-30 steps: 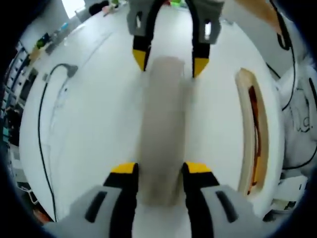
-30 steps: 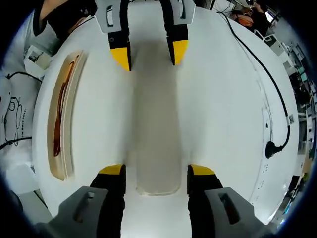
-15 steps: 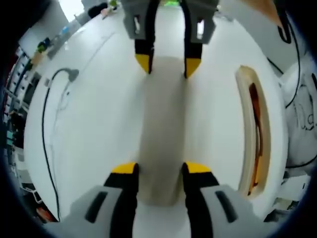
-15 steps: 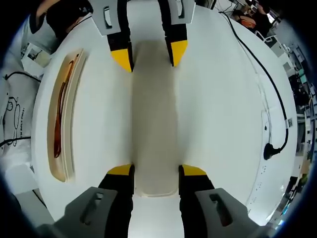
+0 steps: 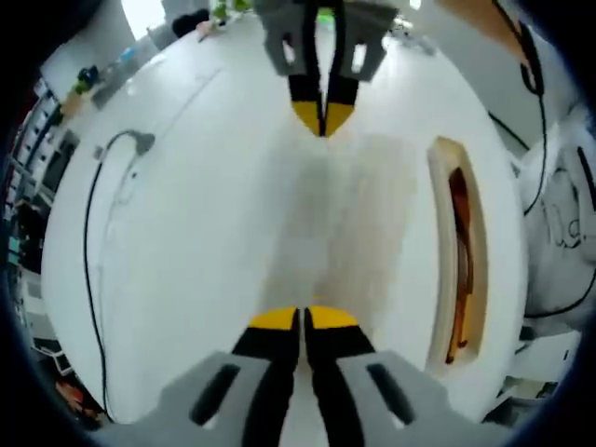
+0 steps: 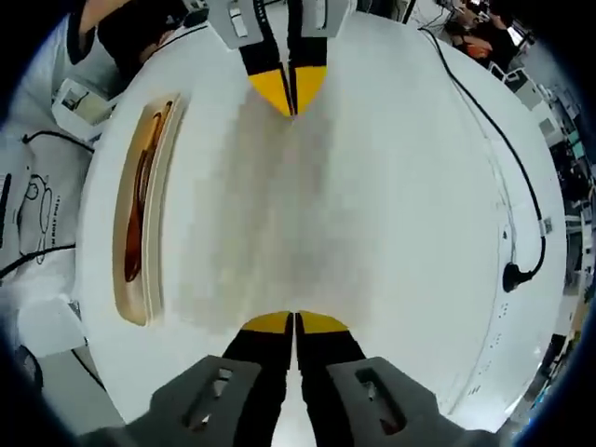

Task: Arrange the utensils inside the cutlery case until each visible utensil rests in its matching compartment.

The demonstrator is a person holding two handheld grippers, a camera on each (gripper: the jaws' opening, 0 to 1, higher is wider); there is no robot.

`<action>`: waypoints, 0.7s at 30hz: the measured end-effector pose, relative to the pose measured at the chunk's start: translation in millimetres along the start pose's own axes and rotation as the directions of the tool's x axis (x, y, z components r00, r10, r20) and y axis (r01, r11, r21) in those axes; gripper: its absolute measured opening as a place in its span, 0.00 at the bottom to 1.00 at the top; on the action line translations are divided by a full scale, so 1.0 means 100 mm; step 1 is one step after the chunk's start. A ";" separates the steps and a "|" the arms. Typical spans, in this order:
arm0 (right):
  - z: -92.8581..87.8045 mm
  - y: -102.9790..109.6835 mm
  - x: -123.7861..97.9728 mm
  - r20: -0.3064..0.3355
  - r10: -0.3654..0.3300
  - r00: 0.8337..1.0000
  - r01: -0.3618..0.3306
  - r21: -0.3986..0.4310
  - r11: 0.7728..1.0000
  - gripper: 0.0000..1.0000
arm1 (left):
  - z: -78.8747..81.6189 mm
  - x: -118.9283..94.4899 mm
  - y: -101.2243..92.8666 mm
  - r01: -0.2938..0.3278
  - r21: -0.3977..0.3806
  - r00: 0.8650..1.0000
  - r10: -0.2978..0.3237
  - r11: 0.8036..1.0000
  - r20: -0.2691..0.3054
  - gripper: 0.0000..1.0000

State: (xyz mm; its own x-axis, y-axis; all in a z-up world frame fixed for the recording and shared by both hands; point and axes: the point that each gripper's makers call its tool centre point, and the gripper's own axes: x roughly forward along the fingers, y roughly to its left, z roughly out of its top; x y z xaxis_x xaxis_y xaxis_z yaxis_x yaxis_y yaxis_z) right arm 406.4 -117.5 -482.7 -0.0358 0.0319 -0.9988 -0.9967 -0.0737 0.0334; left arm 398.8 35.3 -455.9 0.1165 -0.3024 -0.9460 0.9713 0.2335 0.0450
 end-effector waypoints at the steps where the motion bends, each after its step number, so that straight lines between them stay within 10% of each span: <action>1: 0.11 0.02 -0.04 0.058 0.017 0.998 -0.015 -0.031 0.999 0.10 | -0.01 0.01 -0.04 0.009 -0.002 1.000 -0.009 1.000 0.005 0.06; 2: 0.24 -0.11 -0.16 0.185 -0.053 0.981 0.046 0.039 0.998 0.16 | -0.01 0.00 -0.07 0.010 0.013 1.000 -0.010 1.000 0.010 0.07; 4: 0.13 -0.04 -0.22 0.141 -0.036 0.989 0.030 0.047 0.998 0.20 | -0.04 -0.04 -0.07 -0.009 0.028 1.000 0.009 1.000 0.003 0.11; 12: 0.37 0.45 -0.35 0.341 0.024 0.940 -0.065 0.108 0.992 0.38 | -0.15 -0.23 -0.07 -0.054 0.106 0.998 0.051 0.993 0.031 0.20; 21: 0.47 0.65 -0.11 0.323 0.017 0.946 -0.070 0.154 0.986 0.48 | -0.25 -0.11 -0.21 -0.049 0.174 0.998 0.056 0.984 -0.039 0.27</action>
State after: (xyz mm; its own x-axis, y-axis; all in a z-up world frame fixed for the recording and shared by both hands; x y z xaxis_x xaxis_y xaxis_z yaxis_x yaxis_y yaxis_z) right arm 338.8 -75.7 -467.7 -0.0743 0.3510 -0.9334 -0.9910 0.0786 0.1084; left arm 372.0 57.2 -454.2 0.1630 -0.2527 -0.9537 0.9857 0.0841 0.1462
